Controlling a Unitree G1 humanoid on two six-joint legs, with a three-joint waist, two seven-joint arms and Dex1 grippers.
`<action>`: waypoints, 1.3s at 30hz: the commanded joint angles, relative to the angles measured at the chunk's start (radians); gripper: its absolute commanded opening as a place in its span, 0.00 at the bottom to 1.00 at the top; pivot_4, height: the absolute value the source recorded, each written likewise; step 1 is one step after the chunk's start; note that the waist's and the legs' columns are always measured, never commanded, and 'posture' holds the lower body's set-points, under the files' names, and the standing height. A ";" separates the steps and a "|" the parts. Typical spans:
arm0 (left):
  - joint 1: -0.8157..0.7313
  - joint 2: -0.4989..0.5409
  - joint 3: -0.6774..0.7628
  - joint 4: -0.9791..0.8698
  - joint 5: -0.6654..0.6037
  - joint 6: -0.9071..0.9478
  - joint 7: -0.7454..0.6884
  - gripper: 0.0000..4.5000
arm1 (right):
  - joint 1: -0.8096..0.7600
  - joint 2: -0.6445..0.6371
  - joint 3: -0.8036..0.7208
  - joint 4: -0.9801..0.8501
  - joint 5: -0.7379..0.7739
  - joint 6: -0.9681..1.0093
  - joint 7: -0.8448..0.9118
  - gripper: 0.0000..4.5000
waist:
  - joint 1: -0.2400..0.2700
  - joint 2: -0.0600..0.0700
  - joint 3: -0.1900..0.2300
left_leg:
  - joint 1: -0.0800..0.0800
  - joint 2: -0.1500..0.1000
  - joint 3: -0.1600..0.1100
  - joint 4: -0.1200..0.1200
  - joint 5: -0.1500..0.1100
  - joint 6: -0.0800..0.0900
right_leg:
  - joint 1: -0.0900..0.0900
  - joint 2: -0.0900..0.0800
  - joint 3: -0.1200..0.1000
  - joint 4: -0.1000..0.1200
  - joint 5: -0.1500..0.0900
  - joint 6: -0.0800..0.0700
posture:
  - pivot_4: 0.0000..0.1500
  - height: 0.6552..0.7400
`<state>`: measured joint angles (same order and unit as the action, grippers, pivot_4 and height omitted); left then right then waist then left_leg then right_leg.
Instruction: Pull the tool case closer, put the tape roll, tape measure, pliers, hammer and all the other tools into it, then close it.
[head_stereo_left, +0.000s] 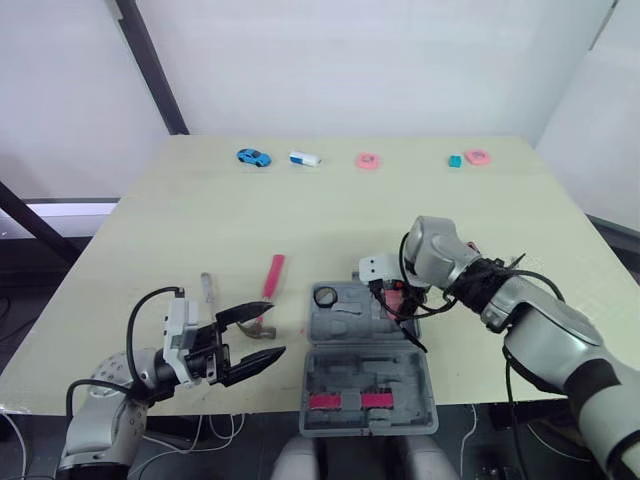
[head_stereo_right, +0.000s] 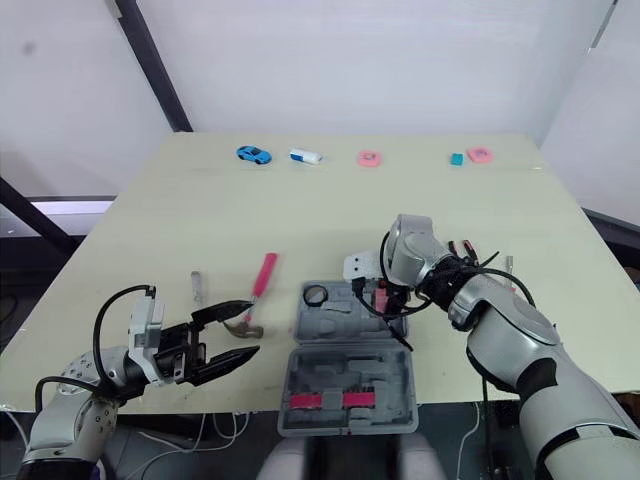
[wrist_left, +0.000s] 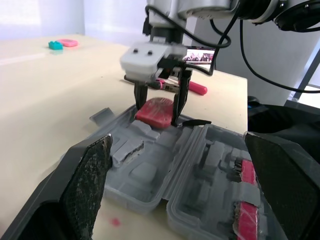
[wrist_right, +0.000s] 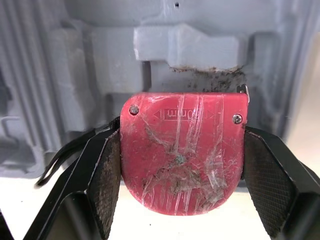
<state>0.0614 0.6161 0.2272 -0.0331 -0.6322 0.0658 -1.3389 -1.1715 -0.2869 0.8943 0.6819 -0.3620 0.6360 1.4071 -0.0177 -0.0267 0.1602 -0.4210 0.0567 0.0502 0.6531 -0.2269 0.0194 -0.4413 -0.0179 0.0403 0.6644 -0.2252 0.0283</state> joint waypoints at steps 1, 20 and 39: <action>0.009 -0.003 0.010 -0.049 -0.020 0.009 0.016 1.00 | -0.030 0.029 -0.036 0.069 -0.020 -0.032 -0.035 0.65 | 0.000 0.000 0.000 | 0.000 0.000 0.000 0.000 0.000 0.000 | 0.000 0.000 0.000 0.000 0.000 0.000 | 1.00 1.00; 0.013 -0.004 0.000 -0.105 -0.024 0.062 0.047 1.00 | 0.050 -0.062 -0.207 -0.220 0.004 0.063 -0.021 0.98 | -0.020 0.000 0.000 | 0.000 0.000 -0.001 0.000 0.000 0.000 | 0.000 0.000 0.000 0.000 0.000 0.000 | 1.00 1.00; -0.011 0.012 -0.006 -0.107 -0.036 0.100 0.029 1.00 | 0.537 -0.072 -0.698 -0.463 0.397 -0.351 -0.345 0.50 | -0.022 -0.001 0.000 | 0.001 0.000 -0.001 -0.001 0.000 0.000 | 0.003 0.001 0.001 -0.001 0.000 0.001 | 1.00 1.00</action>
<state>0.0540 0.6169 0.2205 -0.1139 -0.6523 0.1657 -1.2987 -0.6361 -0.3616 0.2242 0.2238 0.0123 0.3367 1.0862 -0.0398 -0.0275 0.1597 -0.4197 0.0566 0.0489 0.6526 -0.2269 0.0193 -0.4388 -0.0171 0.0409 0.6634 -0.2252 0.0290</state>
